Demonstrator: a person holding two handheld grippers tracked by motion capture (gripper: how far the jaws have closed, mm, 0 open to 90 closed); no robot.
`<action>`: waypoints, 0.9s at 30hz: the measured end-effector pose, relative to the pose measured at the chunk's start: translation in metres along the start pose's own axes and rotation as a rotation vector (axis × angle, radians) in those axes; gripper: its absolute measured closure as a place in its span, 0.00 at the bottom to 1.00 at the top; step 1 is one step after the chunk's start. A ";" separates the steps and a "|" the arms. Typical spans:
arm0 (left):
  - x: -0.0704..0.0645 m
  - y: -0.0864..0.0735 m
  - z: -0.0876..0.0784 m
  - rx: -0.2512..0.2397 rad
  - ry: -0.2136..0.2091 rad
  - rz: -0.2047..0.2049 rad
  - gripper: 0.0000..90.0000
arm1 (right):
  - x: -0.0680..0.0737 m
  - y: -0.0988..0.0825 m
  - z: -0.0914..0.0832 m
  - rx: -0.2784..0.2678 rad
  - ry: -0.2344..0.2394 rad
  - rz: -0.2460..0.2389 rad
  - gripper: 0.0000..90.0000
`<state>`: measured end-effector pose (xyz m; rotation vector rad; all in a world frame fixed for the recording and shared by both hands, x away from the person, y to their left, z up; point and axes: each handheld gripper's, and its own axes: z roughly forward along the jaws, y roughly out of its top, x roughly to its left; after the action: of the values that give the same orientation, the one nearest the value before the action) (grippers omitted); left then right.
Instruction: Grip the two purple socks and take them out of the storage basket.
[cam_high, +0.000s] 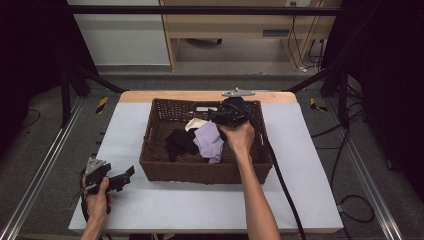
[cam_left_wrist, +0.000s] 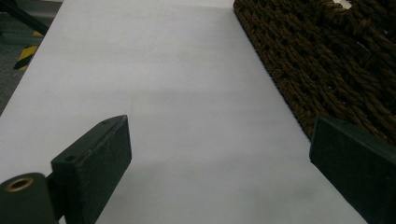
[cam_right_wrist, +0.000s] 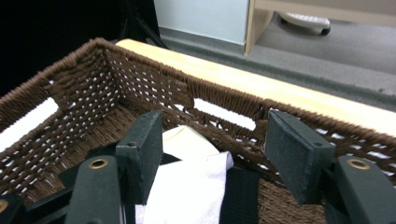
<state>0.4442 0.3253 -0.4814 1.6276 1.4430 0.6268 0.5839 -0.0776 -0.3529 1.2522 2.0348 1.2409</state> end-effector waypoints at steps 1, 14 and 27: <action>0.000 0.000 0.000 0.001 0.000 0.000 0.06 | 0.000 -0.002 0.003 0.011 0.002 0.001 0.42; 0.000 0.000 0.000 -0.001 -0.001 0.002 0.06 | -0.001 -0.024 0.031 0.106 -0.006 0.027 0.46; 0.000 0.000 0.000 -0.001 0.000 0.001 0.06 | -0.001 -0.031 0.041 0.206 -0.020 0.009 0.48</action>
<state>0.4440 0.3252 -0.4814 1.6279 1.4418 0.6274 0.6001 -0.0655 -0.4006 1.3605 2.1887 1.0390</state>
